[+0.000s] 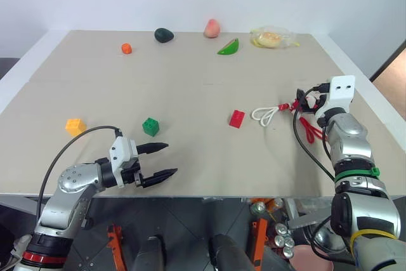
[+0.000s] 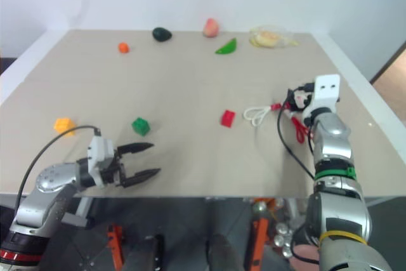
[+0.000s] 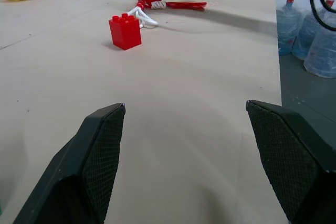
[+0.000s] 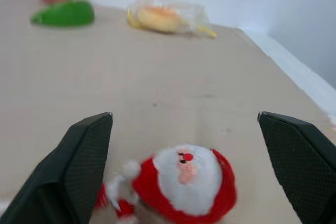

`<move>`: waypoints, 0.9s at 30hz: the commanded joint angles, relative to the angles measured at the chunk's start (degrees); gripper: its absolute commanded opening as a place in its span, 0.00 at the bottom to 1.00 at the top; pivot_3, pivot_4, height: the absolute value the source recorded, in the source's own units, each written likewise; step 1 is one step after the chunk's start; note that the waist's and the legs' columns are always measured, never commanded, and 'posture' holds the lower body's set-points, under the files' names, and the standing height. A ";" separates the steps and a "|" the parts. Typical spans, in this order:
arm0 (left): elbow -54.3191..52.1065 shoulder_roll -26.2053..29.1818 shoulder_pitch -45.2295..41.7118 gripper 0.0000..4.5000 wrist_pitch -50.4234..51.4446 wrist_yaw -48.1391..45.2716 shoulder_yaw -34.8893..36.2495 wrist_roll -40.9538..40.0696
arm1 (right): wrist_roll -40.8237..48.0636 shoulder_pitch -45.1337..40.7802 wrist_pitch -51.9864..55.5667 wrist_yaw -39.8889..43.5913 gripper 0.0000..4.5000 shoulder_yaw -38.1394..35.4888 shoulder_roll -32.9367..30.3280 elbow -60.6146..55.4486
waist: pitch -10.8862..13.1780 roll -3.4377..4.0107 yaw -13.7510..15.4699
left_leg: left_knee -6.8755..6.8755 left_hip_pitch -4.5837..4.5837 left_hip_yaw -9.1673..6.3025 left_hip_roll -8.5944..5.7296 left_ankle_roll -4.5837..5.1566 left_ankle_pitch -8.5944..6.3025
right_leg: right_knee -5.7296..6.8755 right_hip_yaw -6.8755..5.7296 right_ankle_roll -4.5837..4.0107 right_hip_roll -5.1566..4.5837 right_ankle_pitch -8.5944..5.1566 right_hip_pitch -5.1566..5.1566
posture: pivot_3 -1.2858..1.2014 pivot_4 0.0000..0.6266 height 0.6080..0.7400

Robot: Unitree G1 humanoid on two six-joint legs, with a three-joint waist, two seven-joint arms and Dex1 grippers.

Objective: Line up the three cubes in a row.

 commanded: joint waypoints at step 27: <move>4.78 -9.06 -7.97 0.85 -5.36 4.83 -1.25 2.60 | 8.43 13.58 16.77 36.83 0.99 11.28 -4.17 -32.95 | 0.01 0.05 0.18 | 0.08 -0.02 0.00 0.03 0.04 -0.03 | 0.01 -0.01 0.06 0.05 0.04 0.00 | 0.52 0.24 1.00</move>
